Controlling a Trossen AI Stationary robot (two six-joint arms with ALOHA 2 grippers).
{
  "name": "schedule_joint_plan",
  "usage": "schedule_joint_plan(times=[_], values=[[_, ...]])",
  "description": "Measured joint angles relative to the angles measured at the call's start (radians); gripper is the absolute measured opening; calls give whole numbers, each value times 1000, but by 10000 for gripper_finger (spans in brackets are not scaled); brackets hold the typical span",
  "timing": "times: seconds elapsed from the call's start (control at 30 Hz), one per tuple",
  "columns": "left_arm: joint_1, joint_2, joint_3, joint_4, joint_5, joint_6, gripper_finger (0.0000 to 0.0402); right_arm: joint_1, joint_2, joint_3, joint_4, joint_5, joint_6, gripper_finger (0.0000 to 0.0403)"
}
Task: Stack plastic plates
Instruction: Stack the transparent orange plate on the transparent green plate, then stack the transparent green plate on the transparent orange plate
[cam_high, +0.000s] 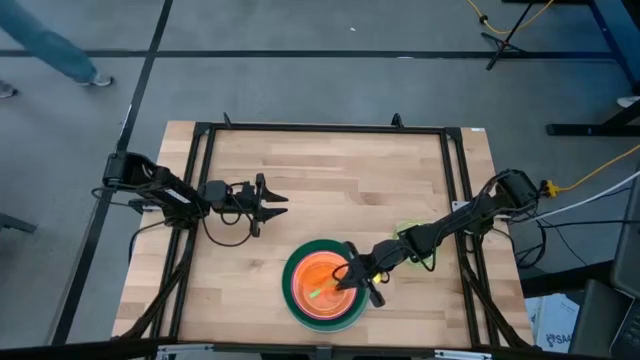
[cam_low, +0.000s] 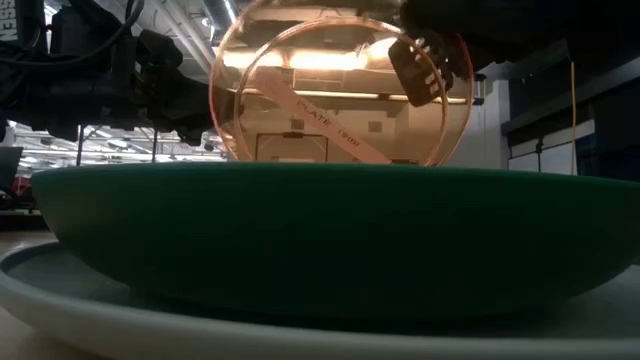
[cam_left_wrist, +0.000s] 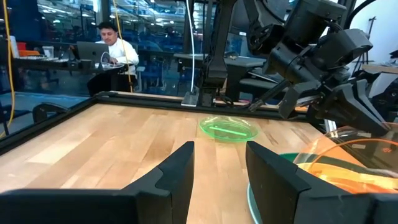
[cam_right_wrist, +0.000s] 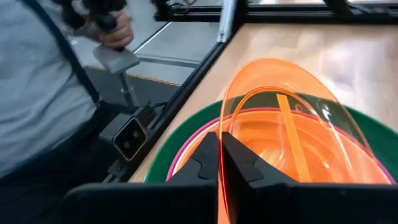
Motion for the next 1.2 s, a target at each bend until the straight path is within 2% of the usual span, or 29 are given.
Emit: schedule_joint_plan(times=[0.23,0.5,0.67,0.9,1.03,1.2], values=[[0,0,0,-1,0,-1,138,0,0,0,0,17,83,11],[-3,0,0,-4,1,-19,138,-7,-1,0,-6,15,128,110],[-2,0,0,0,-2,-19,138,-22,-45,1,-42,-58,136,156],[-3,0,0,-5,1,-20,138,-45,-176,1,-288,-40,158,163],[-17,0,1,-19,50,-26,138,-97,-280,1,-502,32,177,154],[-55,0,6,-21,53,-22,138,-118,-367,1,-783,116,283,146]])
